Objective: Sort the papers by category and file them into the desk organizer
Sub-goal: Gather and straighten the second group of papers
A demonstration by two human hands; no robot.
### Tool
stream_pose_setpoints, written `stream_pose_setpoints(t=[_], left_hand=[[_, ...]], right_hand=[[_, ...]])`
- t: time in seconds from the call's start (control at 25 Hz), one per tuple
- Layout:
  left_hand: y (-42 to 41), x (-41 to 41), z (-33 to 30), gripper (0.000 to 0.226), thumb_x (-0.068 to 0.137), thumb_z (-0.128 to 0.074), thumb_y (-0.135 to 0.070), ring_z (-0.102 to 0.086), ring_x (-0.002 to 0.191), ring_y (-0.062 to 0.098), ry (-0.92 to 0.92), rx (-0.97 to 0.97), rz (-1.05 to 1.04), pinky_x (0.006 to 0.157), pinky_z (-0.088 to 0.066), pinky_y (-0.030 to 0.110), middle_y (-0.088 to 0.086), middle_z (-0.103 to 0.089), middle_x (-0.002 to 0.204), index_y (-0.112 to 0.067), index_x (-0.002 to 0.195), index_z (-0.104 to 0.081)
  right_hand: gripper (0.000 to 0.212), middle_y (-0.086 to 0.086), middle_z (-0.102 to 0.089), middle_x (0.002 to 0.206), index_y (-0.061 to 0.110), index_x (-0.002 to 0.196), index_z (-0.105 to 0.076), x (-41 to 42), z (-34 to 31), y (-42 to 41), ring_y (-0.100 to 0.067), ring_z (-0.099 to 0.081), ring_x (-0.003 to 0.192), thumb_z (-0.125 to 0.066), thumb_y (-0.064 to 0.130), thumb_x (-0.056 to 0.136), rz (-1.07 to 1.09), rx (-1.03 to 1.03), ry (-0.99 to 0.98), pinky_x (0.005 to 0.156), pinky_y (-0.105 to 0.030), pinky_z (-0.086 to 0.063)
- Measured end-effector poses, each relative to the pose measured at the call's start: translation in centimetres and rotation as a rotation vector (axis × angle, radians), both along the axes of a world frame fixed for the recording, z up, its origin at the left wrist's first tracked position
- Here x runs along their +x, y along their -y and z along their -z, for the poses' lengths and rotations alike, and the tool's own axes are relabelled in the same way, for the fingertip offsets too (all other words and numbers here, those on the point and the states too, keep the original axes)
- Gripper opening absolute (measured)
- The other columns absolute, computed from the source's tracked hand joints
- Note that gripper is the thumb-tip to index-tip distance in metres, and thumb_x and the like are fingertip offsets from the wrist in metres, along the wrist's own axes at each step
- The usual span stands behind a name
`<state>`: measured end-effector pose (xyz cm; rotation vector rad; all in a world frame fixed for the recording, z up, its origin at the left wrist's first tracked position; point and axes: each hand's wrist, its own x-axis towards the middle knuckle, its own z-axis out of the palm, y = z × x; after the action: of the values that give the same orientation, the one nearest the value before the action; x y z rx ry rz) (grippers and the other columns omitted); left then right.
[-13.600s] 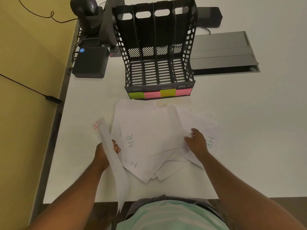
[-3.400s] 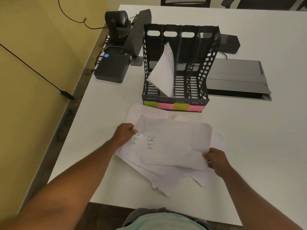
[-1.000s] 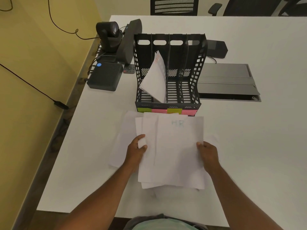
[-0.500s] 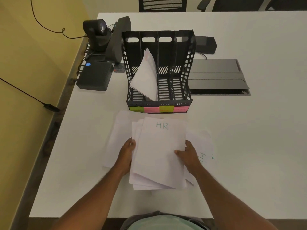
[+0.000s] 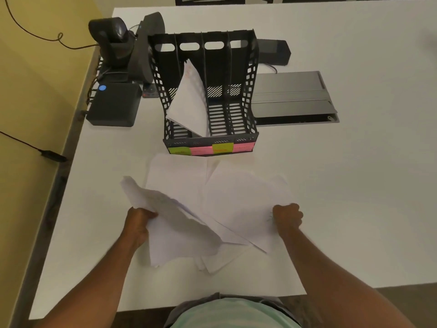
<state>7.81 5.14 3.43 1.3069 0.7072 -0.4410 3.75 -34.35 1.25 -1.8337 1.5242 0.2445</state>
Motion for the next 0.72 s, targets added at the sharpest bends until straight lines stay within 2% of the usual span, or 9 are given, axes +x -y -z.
stream_pose_setpoints(t=[0.12, 0.24, 0.36, 0.44, 0.48, 0.56, 0.6, 0.68, 0.72], left_hand=[[0.8, 0.0, 0.1, 0.034, 0.059, -0.058, 0.007, -0.071, 0.074, 0.029, 0.009, -0.019, -0.002, 0.068, -0.058, 0.038, 0.011, -0.074, 0.08, -0.014, 0.077, -0.077], [2.1, 0.2, 0.0, 0.034, 0.064, -0.05, 0.014, -0.066, 0.069, 0.029, 0.014, 0.024, 0.021, 0.064, -0.055, 0.034, 0.011, -0.07, 0.072, -0.012, 0.067, -0.072], [3.3, 0.3, -0.5, 0.03, 0.056, -0.058, 0.003, -0.064, 0.082, 0.037, 0.055, 0.053, 0.127, 0.077, -0.053, 0.042, 0.016, -0.07, 0.082, -0.003, 0.083, -0.07], [4.3, 0.4, -1.0, 0.044, 0.055, -0.062, -0.002, -0.067, 0.095, 0.043, 0.081, 0.118, 0.25, 0.085, -0.053, 0.051, 0.019, -0.073, 0.095, -0.001, 0.097, -0.071], [5.1, 0.5, -1.3, 0.05, 0.056, -0.065, -0.004, -0.066, 0.102, 0.043, 0.111, 0.176, 0.319, 0.089, -0.053, 0.05, 0.018, -0.072, 0.102, -0.004, 0.105, -0.07], [7.1, 0.8, -2.2, 0.067, 0.063, -0.074, -0.003, -0.059, 0.118, 0.034, 0.266, 0.311, 0.463, 0.098, -0.05, 0.043, 0.012, -0.064, 0.125, -0.016, 0.127, -0.058], [8.1, 1.1, -2.4, 0.079, 0.068, -0.079, -0.003, -0.05, 0.129, 0.028, 0.385, 0.374, 0.531, 0.105, -0.044, 0.041, 0.009, -0.052, 0.14, -0.023, 0.137, -0.047], [9.7, 1.6, -2.5, 0.091, 0.077, -0.081, -0.019, -0.025, 0.146, 0.02, 0.605, 0.491, 0.627, 0.117, -0.025, 0.036, -0.001, -0.028, 0.158, -0.045, 0.146, -0.027], [10.2, 1.8, -2.4, 0.088, 0.08, -0.077, -0.032, -0.015, 0.15, 0.016, 0.668, 0.523, 0.66, 0.118, -0.017, 0.036, -0.007, -0.02, 0.161, -0.055, 0.144, -0.022]], right_hand=[[0.051, -0.022, -0.051, 0.134, 0.002, 0.129, -0.047, 0.2, 1.1, 0.3, -0.04, -0.053, 0.123, -0.067, 0.014, 0.083, -0.044, 0.067, -0.089, 0.099, -0.04, -0.046], [0.04, -0.02, -0.062, 0.124, 0.003, 0.122, -0.053, 0.7, 1.0, 0.2, -0.039, -0.058, 0.118, -0.063, 0.013, 0.084, -0.043, 0.025, -0.014, 0.093, -0.037, -0.048], [0.021, -0.018, -0.07, 0.104, 0.005, 0.102, -0.069, 0.8, 0.3, 0.0, -0.032, -0.066, 0.097, -0.057, 0.002, 0.084, -0.251, -0.099, 0.292, 0.076, -0.019, -0.046], [0.027, -0.013, -0.07, 0.102, 0.006, 0.097, -0.071, 0.3, -0.6, -1.3, -0.027, -0.065, 0.093, -0.056, -0.011, 0.082, -0.489, -0.179, 0.602, 0.077, -0.007, -0.039], [0.033, -0.009, -0.07, 0.103, 0.008, 0.097, -0.07, -0.1, -1.0, -2.2, -0.025, -0.065, 0.093, -0.057, -0.016, 0.079, -0.608, -0.175, 0.72, 0.08, -0.01, -0.04], [0.038, 0.0, -0.066, 0.104, 0.017, 0.099, -0.066, -1.4, -1.9, -4.3, -0.015, -0.062, 0.089, -0.06, -0.012, 0.076, -0.788, -0.083, 0.844, 0.081, -0.015, -0.044], [0.032, 0.001, -0.065, 0.105, 0.019, 0.101, -0.064, -2.1, -2.3, -5.4, -0.013, -0.061, 0.092, -0.058, -0.005, 0.08, -0.867, -0.085, 0.893, 0.085, -0.014, -0.044], [0.026, -0.005, -0.068, 0.107, 0.011, 0.104, -0.067, -3.6, -2.5, -7.2, -0.013, -0.061, 0.104, -0.048, 0.002, 0.088, -0.983, -0.141, 0.989, 0.097, -0.011, -0.042], [0.026, -0.009, -0.07, 0.108, 0.007, 0.104, -0.068, -4.2, -2.5, -7.6, -0.014, -0.061, 0.107, -0.047, 0.005, 0.09, -1.024, -0.151, 1.009, 0.101, -0.01, -0.041]])
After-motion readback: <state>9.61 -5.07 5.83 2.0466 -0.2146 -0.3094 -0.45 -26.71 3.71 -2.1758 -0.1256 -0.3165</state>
